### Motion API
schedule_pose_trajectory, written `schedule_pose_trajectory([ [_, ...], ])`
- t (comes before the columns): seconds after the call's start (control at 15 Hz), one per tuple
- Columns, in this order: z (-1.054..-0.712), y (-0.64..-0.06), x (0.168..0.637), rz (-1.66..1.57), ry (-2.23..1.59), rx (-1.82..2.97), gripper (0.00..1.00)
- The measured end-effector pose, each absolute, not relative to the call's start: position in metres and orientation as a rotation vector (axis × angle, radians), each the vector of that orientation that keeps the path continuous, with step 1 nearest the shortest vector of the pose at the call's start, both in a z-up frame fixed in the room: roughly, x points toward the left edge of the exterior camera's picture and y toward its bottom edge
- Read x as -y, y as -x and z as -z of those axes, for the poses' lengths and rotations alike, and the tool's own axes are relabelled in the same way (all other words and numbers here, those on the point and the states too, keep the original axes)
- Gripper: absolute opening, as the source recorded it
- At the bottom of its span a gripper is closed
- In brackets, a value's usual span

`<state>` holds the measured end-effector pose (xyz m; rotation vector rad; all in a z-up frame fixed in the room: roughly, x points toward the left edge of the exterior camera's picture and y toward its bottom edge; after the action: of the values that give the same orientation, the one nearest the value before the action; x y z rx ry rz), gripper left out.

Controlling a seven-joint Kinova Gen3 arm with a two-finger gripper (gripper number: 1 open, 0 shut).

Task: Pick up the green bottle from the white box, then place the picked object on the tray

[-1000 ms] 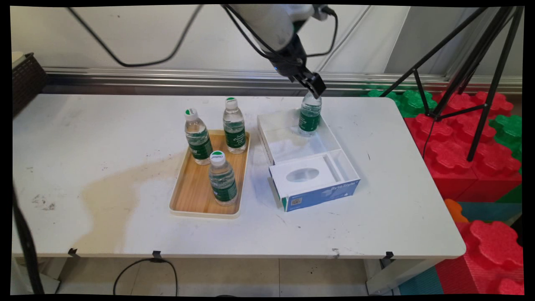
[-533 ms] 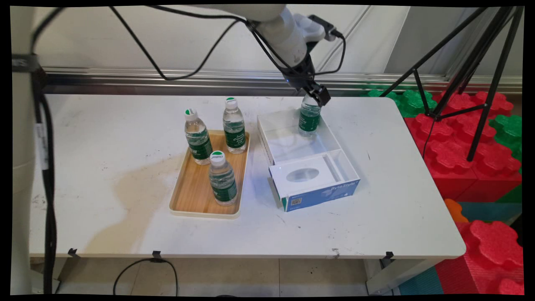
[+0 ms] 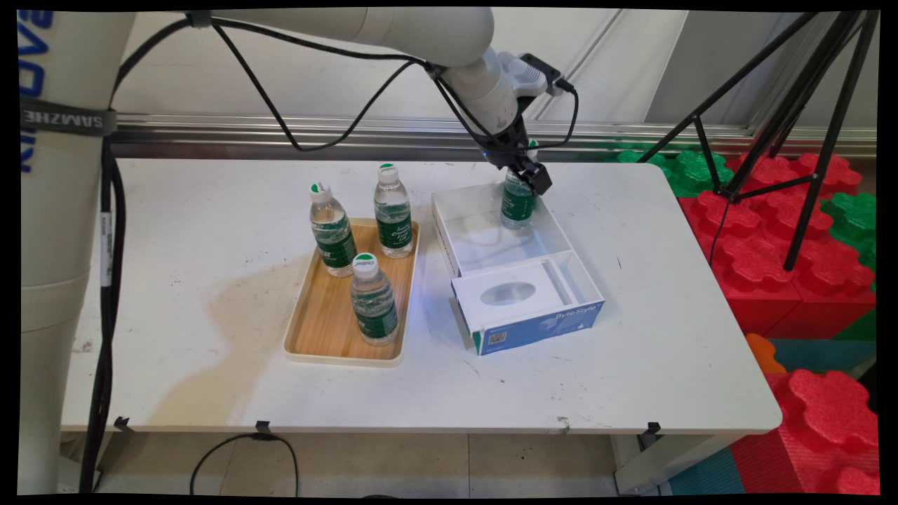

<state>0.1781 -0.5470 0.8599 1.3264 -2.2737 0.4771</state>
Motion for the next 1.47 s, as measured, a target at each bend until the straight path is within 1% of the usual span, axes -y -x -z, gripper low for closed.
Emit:
schedule_pose_trajectory([
  [0.07,-0.857,-0.178,0.548,-0.478,-1.324,2.276,1.0],
  [0.13,-0.854,-0.178,0.548,-0.477,-1.319,2.28,0.0],
  [0.53,-0.846,-0.182,0.543,-0.477,-1.267,2.286,0.0],
  [0.87,-0.866,-0.192,0.534,-0.51,-1.221,2.248,0.0],
  [1.13,-0.907,-0.211,0.512,-0.506,-1.178,2.223,0.0],
  [1.47,-0.985,-0.245,0.466,-0.475,-1.091,2.209,0.0],
])
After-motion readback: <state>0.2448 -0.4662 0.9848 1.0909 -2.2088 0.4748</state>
